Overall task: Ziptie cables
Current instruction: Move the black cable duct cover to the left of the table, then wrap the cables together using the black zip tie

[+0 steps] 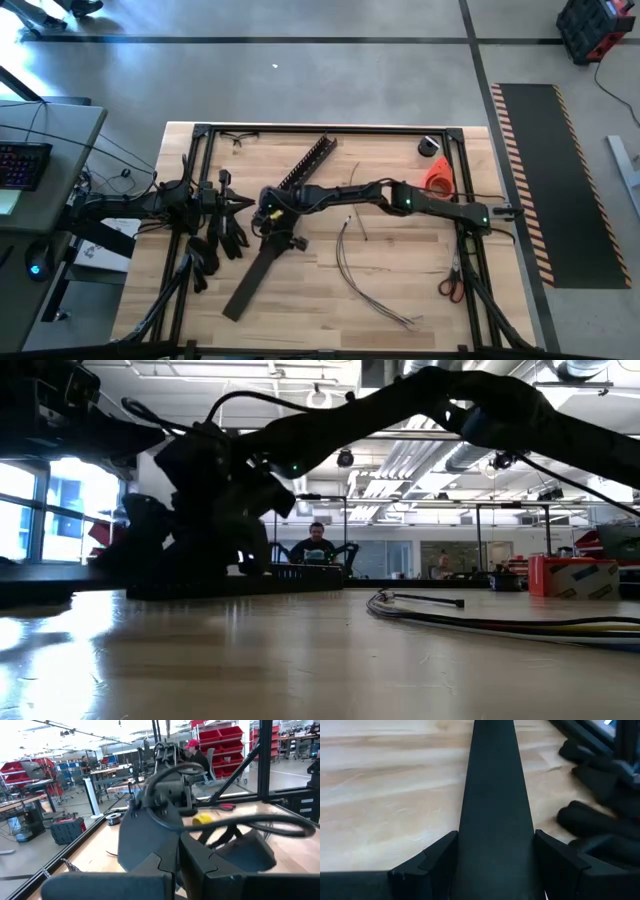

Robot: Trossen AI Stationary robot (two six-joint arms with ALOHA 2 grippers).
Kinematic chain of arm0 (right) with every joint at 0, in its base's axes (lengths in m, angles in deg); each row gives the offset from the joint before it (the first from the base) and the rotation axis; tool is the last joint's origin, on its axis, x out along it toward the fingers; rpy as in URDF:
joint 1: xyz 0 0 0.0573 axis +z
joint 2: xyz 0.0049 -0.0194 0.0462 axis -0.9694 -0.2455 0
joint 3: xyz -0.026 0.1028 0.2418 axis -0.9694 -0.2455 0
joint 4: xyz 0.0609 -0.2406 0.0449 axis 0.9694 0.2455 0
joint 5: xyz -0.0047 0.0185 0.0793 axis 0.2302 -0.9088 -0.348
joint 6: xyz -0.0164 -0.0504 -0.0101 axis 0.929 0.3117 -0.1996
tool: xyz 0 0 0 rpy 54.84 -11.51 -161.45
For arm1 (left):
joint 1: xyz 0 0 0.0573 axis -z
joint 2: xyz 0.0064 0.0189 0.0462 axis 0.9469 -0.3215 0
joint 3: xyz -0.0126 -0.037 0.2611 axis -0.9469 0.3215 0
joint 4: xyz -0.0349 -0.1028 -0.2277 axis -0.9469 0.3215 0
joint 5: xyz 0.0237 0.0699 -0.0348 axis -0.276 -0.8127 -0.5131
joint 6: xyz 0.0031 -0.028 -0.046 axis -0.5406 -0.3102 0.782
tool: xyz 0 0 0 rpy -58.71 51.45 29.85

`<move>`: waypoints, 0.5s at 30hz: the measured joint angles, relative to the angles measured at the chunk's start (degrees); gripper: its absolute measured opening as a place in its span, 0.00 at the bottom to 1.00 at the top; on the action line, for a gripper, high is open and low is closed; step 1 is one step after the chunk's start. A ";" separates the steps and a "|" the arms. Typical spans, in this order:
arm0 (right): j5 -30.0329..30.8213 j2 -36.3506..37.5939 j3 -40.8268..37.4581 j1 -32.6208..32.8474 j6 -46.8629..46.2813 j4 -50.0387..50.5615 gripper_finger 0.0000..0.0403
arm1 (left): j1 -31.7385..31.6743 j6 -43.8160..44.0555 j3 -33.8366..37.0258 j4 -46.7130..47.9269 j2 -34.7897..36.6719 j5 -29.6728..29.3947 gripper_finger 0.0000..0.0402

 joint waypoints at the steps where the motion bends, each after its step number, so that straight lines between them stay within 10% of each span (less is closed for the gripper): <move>1: 0.00 0.00 -0.38 0.06 -0.49 -0.83 0.52 | 0.00 -0.01 0.00 0.01 0.00 0.00 0.00; 15: 0.63 0.00 -1.28 -0.01 -10.23 -8.88 0.81 | 0.00 0.70 0.00 0.01 -0.02 -0.76 0.00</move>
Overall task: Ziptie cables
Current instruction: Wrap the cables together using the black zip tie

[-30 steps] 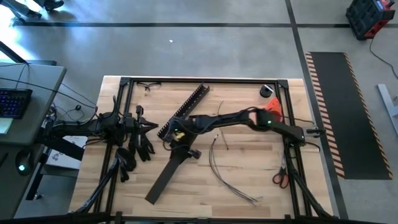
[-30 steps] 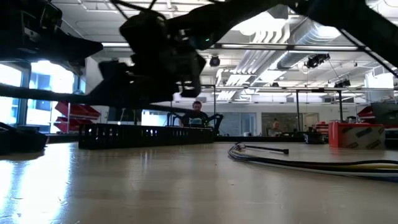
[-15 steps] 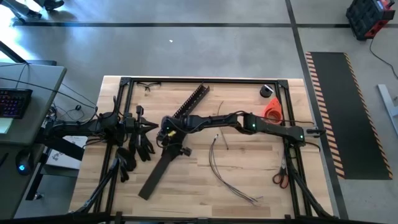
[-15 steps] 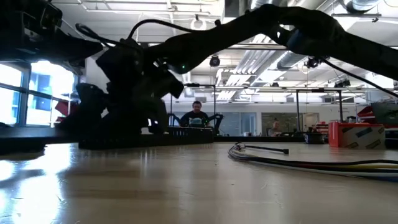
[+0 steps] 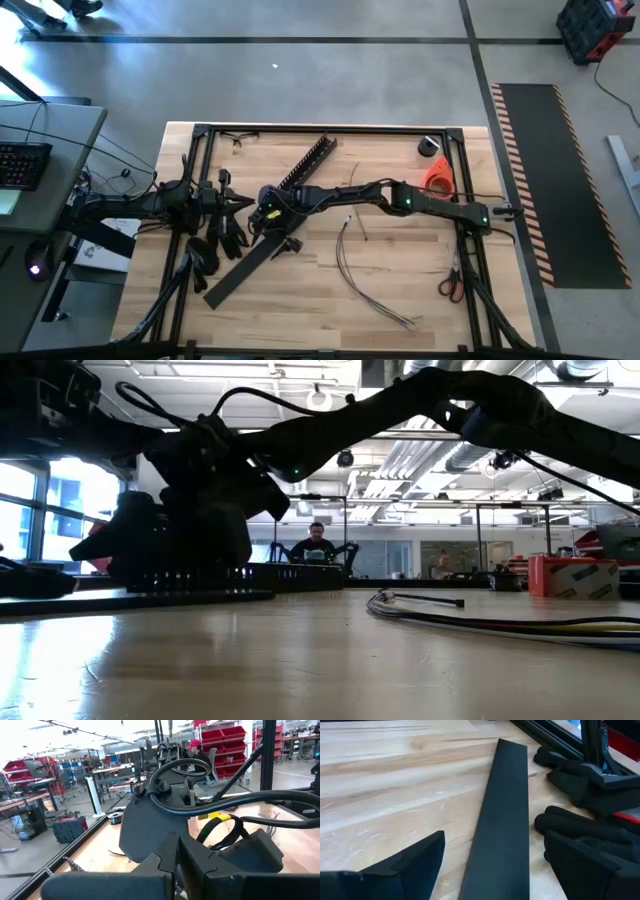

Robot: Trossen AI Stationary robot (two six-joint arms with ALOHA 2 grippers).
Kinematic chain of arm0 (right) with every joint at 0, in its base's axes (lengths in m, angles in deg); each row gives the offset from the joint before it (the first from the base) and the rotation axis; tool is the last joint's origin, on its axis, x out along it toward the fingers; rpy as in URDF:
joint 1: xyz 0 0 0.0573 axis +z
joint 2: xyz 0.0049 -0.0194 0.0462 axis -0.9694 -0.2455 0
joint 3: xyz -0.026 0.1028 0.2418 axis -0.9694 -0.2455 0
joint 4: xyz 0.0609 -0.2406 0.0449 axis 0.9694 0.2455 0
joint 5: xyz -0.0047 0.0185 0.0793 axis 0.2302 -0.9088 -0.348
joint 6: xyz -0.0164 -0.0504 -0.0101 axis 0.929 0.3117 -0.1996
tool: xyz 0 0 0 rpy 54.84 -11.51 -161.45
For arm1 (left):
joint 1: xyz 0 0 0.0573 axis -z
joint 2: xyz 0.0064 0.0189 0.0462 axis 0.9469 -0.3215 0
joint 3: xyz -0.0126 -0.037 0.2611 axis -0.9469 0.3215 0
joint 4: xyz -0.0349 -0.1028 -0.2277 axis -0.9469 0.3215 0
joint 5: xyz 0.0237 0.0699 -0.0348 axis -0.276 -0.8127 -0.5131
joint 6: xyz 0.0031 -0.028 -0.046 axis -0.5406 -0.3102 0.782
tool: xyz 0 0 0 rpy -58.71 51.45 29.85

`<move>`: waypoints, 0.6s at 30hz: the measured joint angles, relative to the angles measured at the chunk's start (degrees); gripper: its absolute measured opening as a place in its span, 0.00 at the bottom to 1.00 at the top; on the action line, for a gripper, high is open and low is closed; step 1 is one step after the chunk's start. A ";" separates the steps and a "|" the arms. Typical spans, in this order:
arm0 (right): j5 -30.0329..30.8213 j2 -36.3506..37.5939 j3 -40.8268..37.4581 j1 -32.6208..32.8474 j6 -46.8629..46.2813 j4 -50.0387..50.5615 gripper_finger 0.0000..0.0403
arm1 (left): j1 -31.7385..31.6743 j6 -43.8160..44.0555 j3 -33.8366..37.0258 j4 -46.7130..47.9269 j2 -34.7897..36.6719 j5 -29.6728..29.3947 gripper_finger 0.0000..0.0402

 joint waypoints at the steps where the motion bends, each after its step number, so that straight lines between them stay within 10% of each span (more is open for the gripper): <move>1: 0.00 0.00 0.00 0.01 -0.12 0.00 0.81 | 0.00 0.44 0.00 0.00 0.02 0.00 0.00; 18: -0.60 14.10 1.50 -5.13 10.56 51.21 0.66 | 0.00 0.87 -0.02 0.74 0.02 -0.05 0.00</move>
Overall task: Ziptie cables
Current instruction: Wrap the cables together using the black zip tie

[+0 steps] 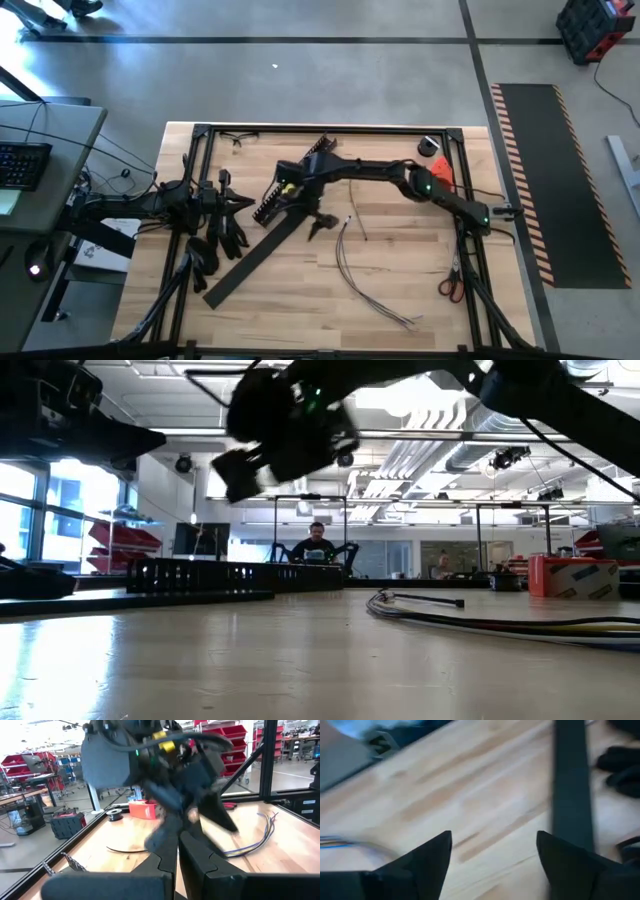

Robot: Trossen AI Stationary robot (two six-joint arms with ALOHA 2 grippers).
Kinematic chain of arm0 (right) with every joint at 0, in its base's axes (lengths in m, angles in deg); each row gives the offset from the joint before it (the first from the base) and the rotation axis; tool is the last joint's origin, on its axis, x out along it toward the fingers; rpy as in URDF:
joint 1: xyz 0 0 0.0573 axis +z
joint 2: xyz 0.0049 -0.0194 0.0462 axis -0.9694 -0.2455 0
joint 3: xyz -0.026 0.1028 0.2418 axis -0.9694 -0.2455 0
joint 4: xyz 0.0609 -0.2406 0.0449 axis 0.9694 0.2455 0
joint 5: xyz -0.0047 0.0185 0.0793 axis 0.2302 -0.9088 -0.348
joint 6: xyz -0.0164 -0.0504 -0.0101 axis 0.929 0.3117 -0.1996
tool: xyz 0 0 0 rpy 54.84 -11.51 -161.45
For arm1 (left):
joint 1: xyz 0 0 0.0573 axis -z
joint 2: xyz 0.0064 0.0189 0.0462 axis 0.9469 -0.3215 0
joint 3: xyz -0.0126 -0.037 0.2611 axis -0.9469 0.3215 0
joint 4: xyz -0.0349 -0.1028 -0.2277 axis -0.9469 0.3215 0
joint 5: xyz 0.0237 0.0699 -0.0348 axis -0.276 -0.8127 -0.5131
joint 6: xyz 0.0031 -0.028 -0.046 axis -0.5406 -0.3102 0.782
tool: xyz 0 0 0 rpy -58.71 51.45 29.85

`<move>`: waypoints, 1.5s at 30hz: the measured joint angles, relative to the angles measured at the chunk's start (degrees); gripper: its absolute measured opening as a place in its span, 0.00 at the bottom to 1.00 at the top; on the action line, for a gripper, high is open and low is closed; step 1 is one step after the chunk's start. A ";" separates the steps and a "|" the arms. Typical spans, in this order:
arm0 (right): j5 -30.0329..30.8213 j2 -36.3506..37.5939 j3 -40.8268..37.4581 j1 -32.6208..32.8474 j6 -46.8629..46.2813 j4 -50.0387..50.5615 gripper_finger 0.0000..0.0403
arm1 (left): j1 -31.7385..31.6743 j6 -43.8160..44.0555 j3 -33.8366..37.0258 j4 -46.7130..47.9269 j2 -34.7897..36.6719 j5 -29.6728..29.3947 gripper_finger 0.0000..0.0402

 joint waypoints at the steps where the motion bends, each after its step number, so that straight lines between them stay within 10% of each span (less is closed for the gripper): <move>1: -0.54 0.70 0.01 -0.26 0.58 2.59 0.64 | 0.00 0.00 0.00 -0.02 0.00 -0.02 0.00; 13: -2.40 7.17 -12.38 -2.55 0.86 14.55 0.30 | 0.00 4.92 -0.02 2.38 -0.02 0.00 0.00; 30: 10.23 40.43 -82.74 -6.85 -23.11 -59.41 0.05 | 0.00 4.81 -0.02 2.52 -0.02 -5.93 0.00; 45: 17.64 39.80 -87.00 -6.24 -22.77 -71.02 0.13 | 0.00 3.40 -0.02 2.54 -0.01 -14.04 0.00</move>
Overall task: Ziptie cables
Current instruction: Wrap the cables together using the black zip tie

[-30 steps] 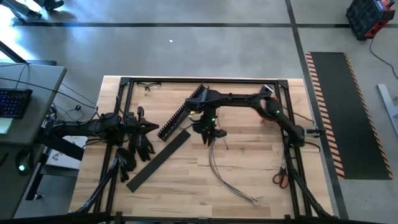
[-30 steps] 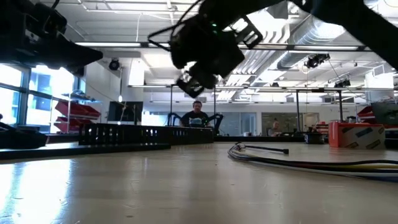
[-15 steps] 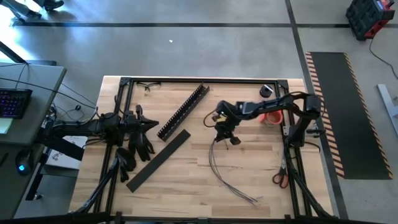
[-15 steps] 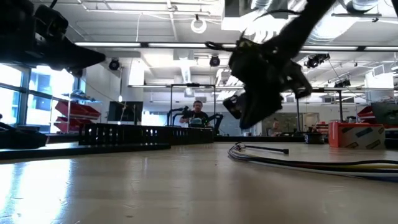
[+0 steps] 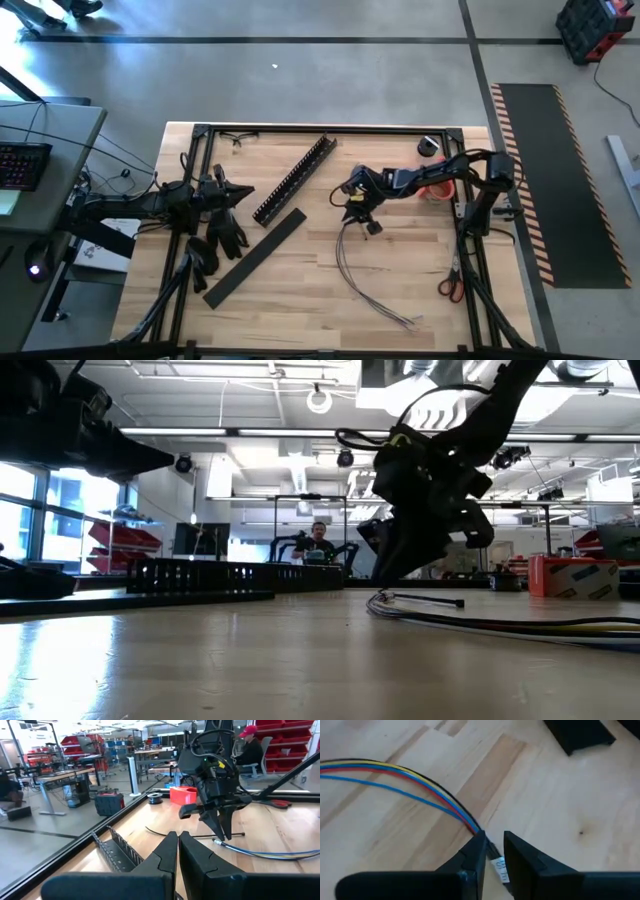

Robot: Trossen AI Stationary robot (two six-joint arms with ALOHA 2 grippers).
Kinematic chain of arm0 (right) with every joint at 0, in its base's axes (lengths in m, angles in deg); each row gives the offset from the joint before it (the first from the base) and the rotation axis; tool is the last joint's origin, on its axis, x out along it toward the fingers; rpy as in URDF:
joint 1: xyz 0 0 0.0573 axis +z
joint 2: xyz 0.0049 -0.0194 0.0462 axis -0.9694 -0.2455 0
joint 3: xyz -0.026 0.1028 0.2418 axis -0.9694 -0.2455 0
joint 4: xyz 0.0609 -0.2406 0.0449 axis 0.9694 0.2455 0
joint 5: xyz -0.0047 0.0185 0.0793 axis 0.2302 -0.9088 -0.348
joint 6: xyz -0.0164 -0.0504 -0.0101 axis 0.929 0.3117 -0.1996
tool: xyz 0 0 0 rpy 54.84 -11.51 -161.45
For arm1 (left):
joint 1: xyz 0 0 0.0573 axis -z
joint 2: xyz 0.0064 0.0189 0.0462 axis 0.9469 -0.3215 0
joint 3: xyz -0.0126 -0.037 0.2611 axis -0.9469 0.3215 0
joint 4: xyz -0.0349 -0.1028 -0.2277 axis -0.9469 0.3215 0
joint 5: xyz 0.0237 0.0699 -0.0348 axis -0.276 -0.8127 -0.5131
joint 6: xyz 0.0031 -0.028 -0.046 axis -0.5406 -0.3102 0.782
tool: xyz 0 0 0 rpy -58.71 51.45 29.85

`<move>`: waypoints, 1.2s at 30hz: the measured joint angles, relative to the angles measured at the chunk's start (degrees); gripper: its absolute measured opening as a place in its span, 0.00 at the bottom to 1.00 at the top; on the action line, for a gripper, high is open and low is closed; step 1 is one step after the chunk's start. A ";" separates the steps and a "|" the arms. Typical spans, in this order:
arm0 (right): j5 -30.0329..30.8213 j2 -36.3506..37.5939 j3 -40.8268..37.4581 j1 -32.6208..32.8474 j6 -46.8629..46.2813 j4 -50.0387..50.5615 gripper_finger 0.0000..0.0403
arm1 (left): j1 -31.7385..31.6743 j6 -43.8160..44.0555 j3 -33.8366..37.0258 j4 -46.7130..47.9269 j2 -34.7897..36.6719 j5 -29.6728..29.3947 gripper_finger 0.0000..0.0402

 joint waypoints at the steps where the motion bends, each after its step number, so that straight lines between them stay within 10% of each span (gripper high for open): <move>1: 0.71 0.00 0.02 0.04 -0.05 -0.58 0.13 | -0.01 0.00 0.00 0.00 0.00 0.01 0.00; 11: 6.43 0.00 0.07 -0.07 -0.70 1.80 0.16 | 0.00 -0.03 0.00 0.02 -0.01 0.03 0.00; 22: 5.97 0.78 0.09 1.02 3.11 5.38 0.50 | -0.02 -0.17 0.00 0.04 0.00 0.06 0.00; 36: 9.99 2.33 -1.27 5.19 3.85 8.26 0.46 | -0.02 -1.04 0.00 0.04 0.01 -0.15 0.00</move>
